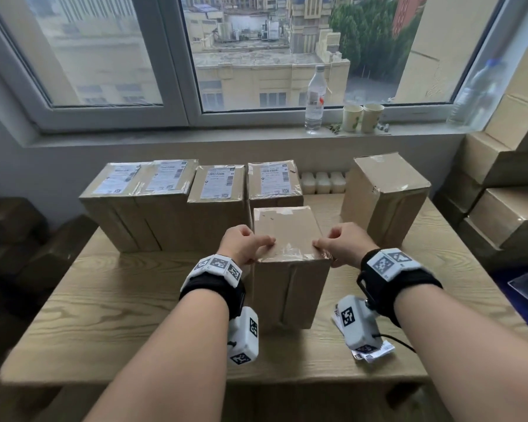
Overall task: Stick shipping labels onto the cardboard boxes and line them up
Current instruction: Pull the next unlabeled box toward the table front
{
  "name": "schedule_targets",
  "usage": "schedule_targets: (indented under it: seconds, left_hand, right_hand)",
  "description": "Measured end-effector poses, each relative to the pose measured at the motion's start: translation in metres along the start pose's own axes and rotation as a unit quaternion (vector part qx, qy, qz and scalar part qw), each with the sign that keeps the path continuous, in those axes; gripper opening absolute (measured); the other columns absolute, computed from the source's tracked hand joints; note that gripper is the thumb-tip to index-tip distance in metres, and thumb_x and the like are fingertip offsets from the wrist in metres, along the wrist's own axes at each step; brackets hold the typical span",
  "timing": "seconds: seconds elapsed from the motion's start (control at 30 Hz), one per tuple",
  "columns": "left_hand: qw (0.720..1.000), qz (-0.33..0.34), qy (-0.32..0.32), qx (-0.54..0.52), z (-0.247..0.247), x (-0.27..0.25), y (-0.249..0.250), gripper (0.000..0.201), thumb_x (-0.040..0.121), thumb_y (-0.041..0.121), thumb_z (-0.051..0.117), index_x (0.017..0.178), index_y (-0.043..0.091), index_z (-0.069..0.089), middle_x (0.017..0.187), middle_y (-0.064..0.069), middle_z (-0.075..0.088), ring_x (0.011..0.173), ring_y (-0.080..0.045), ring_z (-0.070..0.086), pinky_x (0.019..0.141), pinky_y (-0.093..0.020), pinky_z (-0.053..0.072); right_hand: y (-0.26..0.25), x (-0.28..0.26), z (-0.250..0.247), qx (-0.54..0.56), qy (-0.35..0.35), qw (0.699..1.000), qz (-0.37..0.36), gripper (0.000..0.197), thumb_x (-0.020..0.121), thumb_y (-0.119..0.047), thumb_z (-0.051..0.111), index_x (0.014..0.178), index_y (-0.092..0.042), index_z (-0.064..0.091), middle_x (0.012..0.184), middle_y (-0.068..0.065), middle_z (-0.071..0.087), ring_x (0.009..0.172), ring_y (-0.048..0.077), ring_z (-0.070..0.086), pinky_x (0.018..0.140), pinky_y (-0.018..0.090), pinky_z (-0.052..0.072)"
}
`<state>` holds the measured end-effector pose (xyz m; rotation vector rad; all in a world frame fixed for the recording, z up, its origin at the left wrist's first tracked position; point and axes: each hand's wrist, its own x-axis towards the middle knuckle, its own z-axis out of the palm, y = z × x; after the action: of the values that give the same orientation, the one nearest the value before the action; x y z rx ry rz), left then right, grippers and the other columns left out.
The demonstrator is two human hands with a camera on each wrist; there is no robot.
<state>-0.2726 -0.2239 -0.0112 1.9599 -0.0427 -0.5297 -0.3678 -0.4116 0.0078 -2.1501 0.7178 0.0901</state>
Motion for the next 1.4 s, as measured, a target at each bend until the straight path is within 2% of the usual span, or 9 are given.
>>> schedule_targets:
  seconds: [0.27, 0.37, 0.6, 0.73, 0.9, 1.03, 1.1, 1.23, 1.4]
  left_hand:
    - [0.999, -0.002, 0.053, 0.011, 0.005, 0.008, -0.026, 0.038, 0.067, 0.031, 0.083, 0.067, 0.018, 0.048, 0.069, -0.001, 0.056, 0.063, -0.019, 0.054, 0.059, -0.03, 0.05]
    - [0.999, -0.006, 0.053, 0.006, 0.01, 0.006, -0.031, 0.042, 0.065, 0.048, 0.08, 0.086, 0.021, 0.054, 0.091, 0.001, 0.062, 0.09, -0.022, 0.064, 0.082, -0.039, 0.056]
    - [0.996, -0.028, 0.021, -0.078, 0.031, 0.002, -0.038, 0.062, 0.078, 0.05, 0.071, 0.126, 0.015, 0.052, 0.12, -0.001, 0.058, 0.104, -0.017, 0.059, 0.058, -0.026, 0.045]
    - [0.991, -0.025, 0.048, -0.119, 0.037, 0.004, -0.043, 0.066, 0.068, 0.054, 0.076, 0.119, 0.017, 0.057, 0.117, -0.002, 0.065, 0.103, -0.018, 0.063, 0.063, -0.029, 0.048]
    - [0.978, -0.064, 0.063, -0.189, 0.044, 0.022, -0.067, 0.091, 0.041, 0.077, 0.077, 0.107, 0.015, 0.068, 0.106, -0.005, 0.073, 0.099, -0.026, 0.068, 0.093, -0.05, 0.051]
    - [0.95, -0.117, 0.158, -0.243, 0.046, 0.012, -0.084, 0.052, 0.08, 0.068, 0.054, 0.073, 0.017, 0.062, 0.054, 0.008, 0.062, 0.048, -0.012, 0.045, 0.051, -0.025, 0.034]
    - [0.945, -0.14, 0.181, -0.235, 0.048, 0.012, -0.104, 0.045, 0.087, 0.054, 0.055, 0.06, 0.019, 0.052, 0.039, 0.01, 0.05, 0.036, -0.008, 0.033, 0.045, -0.021, 0.024]
    - [0.961, -0.18, 0.169, -0.123, 0.054, 0.015, -0.137, 0.022, 0.089, 0.023, 0.057, 0.069, 0.015, 0.055, 0.056, 0.001, 0.055, 0.04, -0.012, 0.036, 0.044, -0.019, 0.026]
    - [0.961, -0.253, 0.105, -0.03, 0.063, 0.016, -0.153, 0.022, 0.086, 0.022, 0.056, 0.065, 0.016, 0.057, 0.05, 0.002, 0.056, 0.047, -0.015, 0.036, 0.046, -0.02, 0.028]
  right_hand:
    - [0.014, -0.003, 0.016, 0.059, -0.009, 0.998, 0.024, 0.023, 0.089, -0.023, 0.066, 0.074, -0.007, 0.058, 0.067, 0.008, 0.062, 0.061, 0.02, 0.065, 0.07, 0.04, 0.061]
    - [0.021, -0.003, 0.015, 0.09, 0.01, 0.996, 0.027, 0.033, 0.094, -0.032, 0.059, 0.071, -0.008, 0.057, 0.065, 0.005, 0.061, 0.056, 0.016, 0.062, 0.061, 0.035, 0.057]
    - [0.078, 0.012, 0.012, 0.081, 0.087, 0.987, 0.106, 0.029, 0.09, -0.027, 0.058, 0.066, -0.011, 0.062, 0.071, 0.01, 0.069, 0.062, 0.025, 0.067, 0.064, 0.037, 0.058]
    - [0.126, 0.019, 0.018, 0.034, 0.091, 0.983, 0.158, 0.016, 0.077, -0.021, 0.068, 0.062, -0.016, 0.062, 0.072, 0.008, 0.07, 0.083, 0.031, 0.07, 0.078, 0.048, 0.058]
    - [0.162, 0.026, 0.035, -0.004, 0.052, 0.979, 0.195, 0.02, 0.072, -0.024, 0.079, 0.069, -0.02, 0.06, 0.092, 0.007, 0.071, 0.093, 0.03, 0.066, 0.085, 0.043, 0.055]
    - [0.182, 0.041, 0.049, -0.042, 0.01, 0.977, 0.21, 0.047, 0.068, -0.025, 0.085, 0.107, -0.012, 0.061, 0.115, 0.011, 0.065, 0.106, 0.029, 0.06, 0.089, 0.034, 0.049]
    - [0.187, 0.049, 0.056, -0.075, -0.011, 0.974, 0.215, 0.064, 0.065, -0.026, 0.087, 0.12, -0.012, 0.055, 0.127, 0.013, 0.055, 0.115, 0.03, 0.055, 0.094, 0.035, 0.046]
    - [0.187, 0.06, 0.07, -0.137, -0.013, 0.963, 0.23, 0.08, 0.062, -0.024, 0.089, 0.128, -0.013, 0.044, 0.135, 0.017, 0.035, 0.117, 0.039, 0.051, 0.098, 0.046, 0.047]
    - [0.187, 0.065, 0.081, -0.154, -0.053, 0.958, 0.236, 0.074, 0.06, -0.025, 0.09, 0.121, -0.006, 0.051, 0.129, 0.018, 0.051, 0.11, 0.036, 0.058, 0.081, 0.038, 0.048]
